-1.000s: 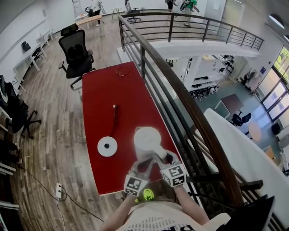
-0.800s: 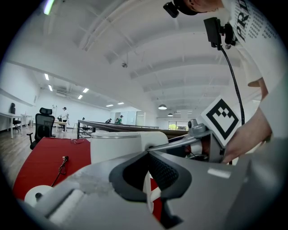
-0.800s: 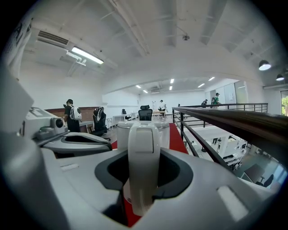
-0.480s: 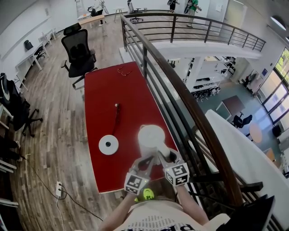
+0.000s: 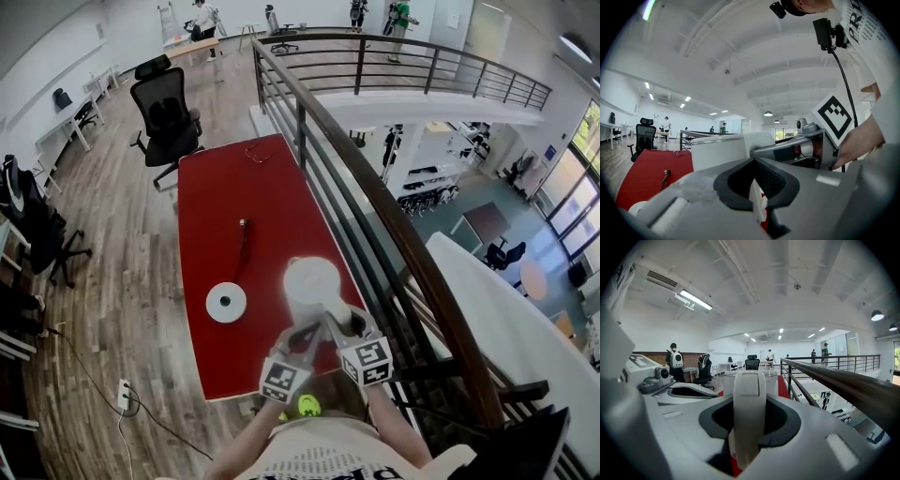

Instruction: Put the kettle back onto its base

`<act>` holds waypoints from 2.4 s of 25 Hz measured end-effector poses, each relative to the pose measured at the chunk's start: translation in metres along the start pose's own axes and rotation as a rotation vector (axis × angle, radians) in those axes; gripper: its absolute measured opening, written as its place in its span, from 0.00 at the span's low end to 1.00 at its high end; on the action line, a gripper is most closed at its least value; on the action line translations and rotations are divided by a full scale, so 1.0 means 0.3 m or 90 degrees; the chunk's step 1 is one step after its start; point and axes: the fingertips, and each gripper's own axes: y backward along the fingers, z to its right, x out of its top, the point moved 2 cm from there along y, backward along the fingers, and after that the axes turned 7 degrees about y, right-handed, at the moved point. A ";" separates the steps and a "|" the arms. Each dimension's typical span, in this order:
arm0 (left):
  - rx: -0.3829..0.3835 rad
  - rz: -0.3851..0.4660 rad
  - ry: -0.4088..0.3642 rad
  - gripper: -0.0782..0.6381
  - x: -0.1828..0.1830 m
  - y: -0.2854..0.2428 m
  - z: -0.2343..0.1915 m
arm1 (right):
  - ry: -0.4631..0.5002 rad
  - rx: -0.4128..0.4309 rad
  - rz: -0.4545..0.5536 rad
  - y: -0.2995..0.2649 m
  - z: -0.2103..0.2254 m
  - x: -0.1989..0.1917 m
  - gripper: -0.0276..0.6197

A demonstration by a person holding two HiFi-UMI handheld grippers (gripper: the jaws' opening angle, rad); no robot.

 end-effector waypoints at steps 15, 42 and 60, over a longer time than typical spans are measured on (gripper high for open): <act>0.067 0.010 -0.008 0.12 0.061 0.076 -0.049 | 0.017 0.061 0.028 -0.051 -0.087 0.098 0.24; 0.126 0.032 0.009 0.12 0.131 0.294 -0.443 | 0.038 0.121 0.027 -0.406 -0.373 0.257 0.24; 0.129 0.047 0.002 0.12 0.153 0.464 -0.789 | 0.059 0.133 0.028 -0.697 -0.603 0.326 0.24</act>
